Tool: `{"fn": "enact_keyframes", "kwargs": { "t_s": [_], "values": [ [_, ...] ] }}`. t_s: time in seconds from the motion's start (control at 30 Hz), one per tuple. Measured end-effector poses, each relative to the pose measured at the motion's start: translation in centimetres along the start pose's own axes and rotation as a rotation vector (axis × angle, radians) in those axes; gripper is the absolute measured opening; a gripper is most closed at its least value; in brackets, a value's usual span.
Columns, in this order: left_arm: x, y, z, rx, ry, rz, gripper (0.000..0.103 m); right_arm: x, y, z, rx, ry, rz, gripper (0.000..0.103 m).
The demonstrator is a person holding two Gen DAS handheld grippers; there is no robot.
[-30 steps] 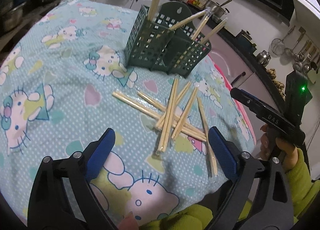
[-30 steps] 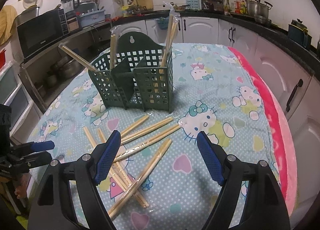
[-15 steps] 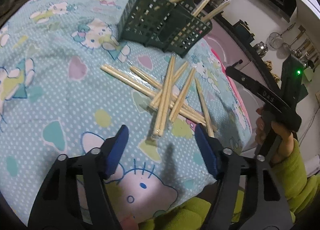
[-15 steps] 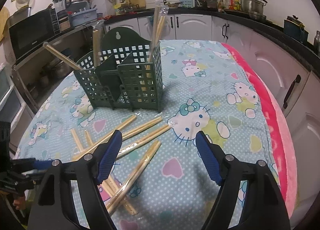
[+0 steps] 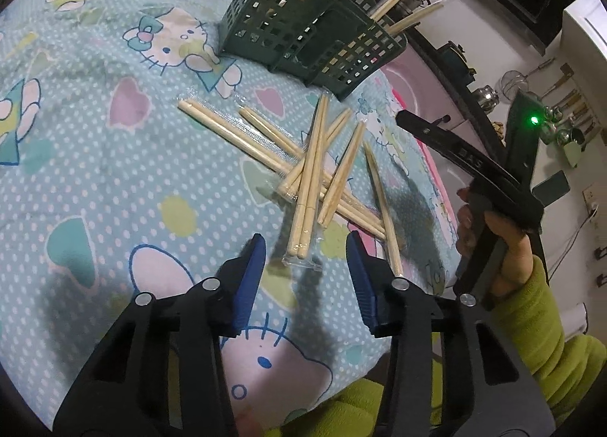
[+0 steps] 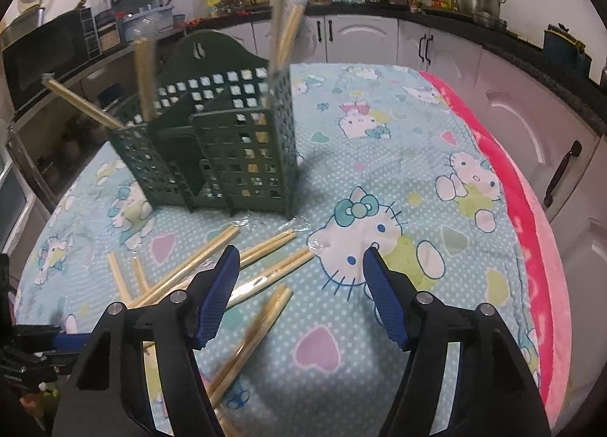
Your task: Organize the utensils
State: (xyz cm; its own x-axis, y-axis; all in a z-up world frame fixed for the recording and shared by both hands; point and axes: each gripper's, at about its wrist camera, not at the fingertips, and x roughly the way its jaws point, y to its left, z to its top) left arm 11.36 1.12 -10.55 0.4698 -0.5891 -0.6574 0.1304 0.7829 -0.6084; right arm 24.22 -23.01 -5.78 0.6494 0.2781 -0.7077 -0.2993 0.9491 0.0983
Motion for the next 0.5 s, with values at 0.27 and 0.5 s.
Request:
{"fn": "enact_keyframes", "kwargs": {
  "t_s": [0.27, 0.5],
  "values": [
    [-0.1, 0.5, 0.1, -0.020, 0.003, -0.015, 0.025, 3.5, -0.7, 0.7, 0.060, 0.079, 0.022, 0.052],
    [-0.6, 1.1, -0.1, -0.038, 0.003, -0.028, 0.019, 5.3, -1.5, 1.1, 0.112, 0.113, 0.030, 0.039]
  ]
}}
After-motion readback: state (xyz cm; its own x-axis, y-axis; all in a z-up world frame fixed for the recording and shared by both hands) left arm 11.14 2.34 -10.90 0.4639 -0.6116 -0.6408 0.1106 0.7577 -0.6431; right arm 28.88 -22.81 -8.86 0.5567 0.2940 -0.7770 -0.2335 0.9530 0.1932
